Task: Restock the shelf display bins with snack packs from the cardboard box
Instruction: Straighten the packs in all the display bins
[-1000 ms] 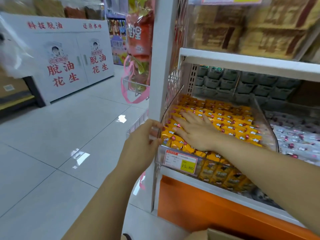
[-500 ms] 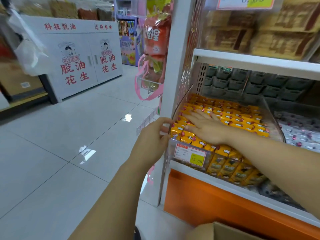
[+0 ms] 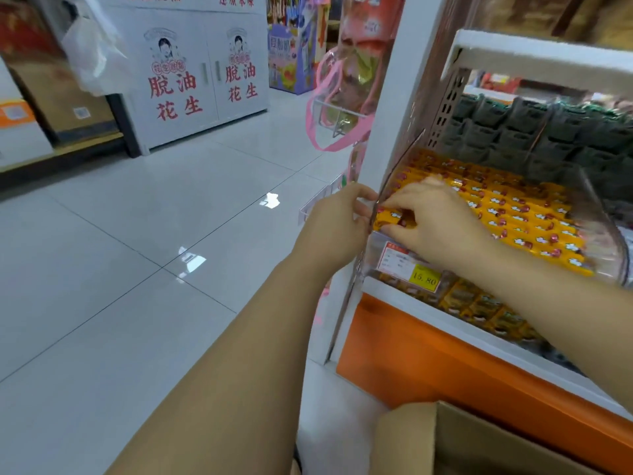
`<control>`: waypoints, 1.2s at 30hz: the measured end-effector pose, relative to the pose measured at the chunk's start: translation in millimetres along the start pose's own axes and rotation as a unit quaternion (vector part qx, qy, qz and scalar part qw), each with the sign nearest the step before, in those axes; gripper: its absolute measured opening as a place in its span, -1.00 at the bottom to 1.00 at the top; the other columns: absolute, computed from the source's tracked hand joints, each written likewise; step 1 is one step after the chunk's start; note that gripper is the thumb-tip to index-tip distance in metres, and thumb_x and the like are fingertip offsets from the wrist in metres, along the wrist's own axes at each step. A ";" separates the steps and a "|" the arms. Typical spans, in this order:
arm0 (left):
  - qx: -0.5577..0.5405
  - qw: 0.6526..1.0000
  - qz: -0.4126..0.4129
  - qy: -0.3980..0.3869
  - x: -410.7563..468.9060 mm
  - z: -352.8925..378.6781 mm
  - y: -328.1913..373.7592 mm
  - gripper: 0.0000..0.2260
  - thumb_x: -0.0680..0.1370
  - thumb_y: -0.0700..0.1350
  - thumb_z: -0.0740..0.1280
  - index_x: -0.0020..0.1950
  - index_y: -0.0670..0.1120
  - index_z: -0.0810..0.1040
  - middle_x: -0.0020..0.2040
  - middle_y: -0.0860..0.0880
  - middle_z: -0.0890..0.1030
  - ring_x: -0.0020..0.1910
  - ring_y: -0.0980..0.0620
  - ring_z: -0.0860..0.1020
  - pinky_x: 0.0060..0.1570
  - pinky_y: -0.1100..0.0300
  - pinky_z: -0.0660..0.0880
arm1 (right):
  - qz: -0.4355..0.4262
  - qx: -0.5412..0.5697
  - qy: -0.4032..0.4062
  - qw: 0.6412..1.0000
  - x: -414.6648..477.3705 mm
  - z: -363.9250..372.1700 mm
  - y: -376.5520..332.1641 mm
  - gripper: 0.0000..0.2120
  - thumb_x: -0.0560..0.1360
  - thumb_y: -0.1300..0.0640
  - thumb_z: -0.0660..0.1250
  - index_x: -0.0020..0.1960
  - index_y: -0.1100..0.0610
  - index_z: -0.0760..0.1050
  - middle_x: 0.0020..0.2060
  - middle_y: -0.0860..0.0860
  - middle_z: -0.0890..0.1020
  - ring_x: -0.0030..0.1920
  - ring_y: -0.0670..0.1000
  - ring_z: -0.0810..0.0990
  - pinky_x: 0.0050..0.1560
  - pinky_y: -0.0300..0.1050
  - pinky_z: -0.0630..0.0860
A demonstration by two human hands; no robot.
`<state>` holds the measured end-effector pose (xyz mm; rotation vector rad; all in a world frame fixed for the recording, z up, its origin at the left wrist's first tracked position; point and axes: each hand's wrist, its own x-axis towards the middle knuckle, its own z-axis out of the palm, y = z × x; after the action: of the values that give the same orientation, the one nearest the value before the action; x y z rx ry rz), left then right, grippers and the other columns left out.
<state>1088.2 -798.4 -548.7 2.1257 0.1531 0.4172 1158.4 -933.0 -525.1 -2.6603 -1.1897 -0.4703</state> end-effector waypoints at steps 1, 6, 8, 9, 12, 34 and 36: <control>0.000 1.000 0.004 0.001 0.1 -0.2 0.0 -0.71 0.56 -0.28 0.22 0.21 -0.01 0.48 -0.05 0.05 0.55 -0.05 0.04 0.61 -0.25 0.31 0.45 | -0.006 0.001 0.007 1.000 -2.8 -0.5 -2.7 -0.72 0.49 0.04 0.38 0.17 0.09 0.60 0.05 0.08 0.64 0.09 0.13 0.46 0.09 0.04 0.42; 0.000 1.000 0.011 0.009 0.1 0.5 -2.9 -0.73 0.55 -0.29 0.20 0.18 -0.02 0.50 -0.05 0.04 0.55 -0.07 0.04 0.62 -0.19 0.34 0.44 | -0.051 0.025 0.032 0.998 -13.2 -4.8 -8.8 -0.79 0.53 0.14 0.33 0.12 0.13 0.64 -0.01 0.09 0.68 0.03 0.15 0.58 0.08 0.05 0.49; -0.001 1.000 0.015 0.013 0.4 1.7 -4.0 -0.76 0.57 -0.26 0.21 0.18 -0.03 0.50 -0.05 0.04 0.55 -0.07 0.04 0.62 -0.19 0.35 0.44 | -0.052 0.033 0.035 0.997 -14.2 -2.5 -9.4 -0.81 0.52 0.17 0.33 0.08 0.14 0.65 -0.04 0.09 0.68 0.00 0.13 0.58 0.07 0.01 0.47; 0.001 1.000 0.017 0.015 0.8 2.2 -4.2 -0.78 0.58 -0.24 0.21 0.18 -0.03 0.50 -0.05 0.04 0.56 -0.08 0.05 0.62 -0.19 0.37 0.44 | -0.048 0.038 0.036 0.997 -13.9 -0.2 -9.6 -0.82 0.51 0.18 0.34 0.07 0.14 0.65 -0.04 0.08 0.68 -0.01 0.10 0.58 0.07 -0.03 0.46; 0.000 1.000 0.011 0.018 1.5 2.1 -2.8 -0.79 0.60 -0.23 0.21 0.19 -0.04 0.50 -0.06 0.05 0.55 -0.08 0.06 0.62 -0.20 0.42 0.42 | 0.022 0.109 0.012 0.994 -5.6 3.8 -5.3 -0.83 0.50 0.17 0.38 0.08 0.10 0.65 -0.08 -0.04 0.64 -0.14 -0.13 0.53 -0.08 -0.36 0.40; 0.014 1.000 0.004 -0.007 -0.4 3.6 0.0 -0.76 0.60 -0.14 0.27 0.25 0.09 0.46 -0.04 0.13 0.52 -0.14 0.20 0.54 -0.30 0.38 0.37 | 0.081 -0.055 -0.244 0.965 -1.4 6.5 39.3 -0.36 0.56 -0.29 -0.11 0.55 -0.08 -0.14 0.55 -0.04 -0.11 0.54 0.00 -0.14 0.50 0.13 -0.15; 0.014 1.000 0.006 -0.007 0.5 3.8 0.8 -0.77 0.60 -0.13 0.28 0.22 0.09 0.46 -0.08 0.14 0.51 -0.16 0.20 0.53 -0.31 0.38 0.36 | 0.058 -0.071 -0.268 0.959 -3.8 5.7 38.6 -0.34 0.54 -0.32 -0.13 0.55 -0.10 -0.18 0.55 -0.03 -0.12 0.54 0.01 -0.18 0.50 0.16 -0.19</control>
<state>1089.9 -801.7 -549.9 2.1578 0.1383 0.4083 1186.2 -959.5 -533.4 -3.0723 -1.1406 0.2135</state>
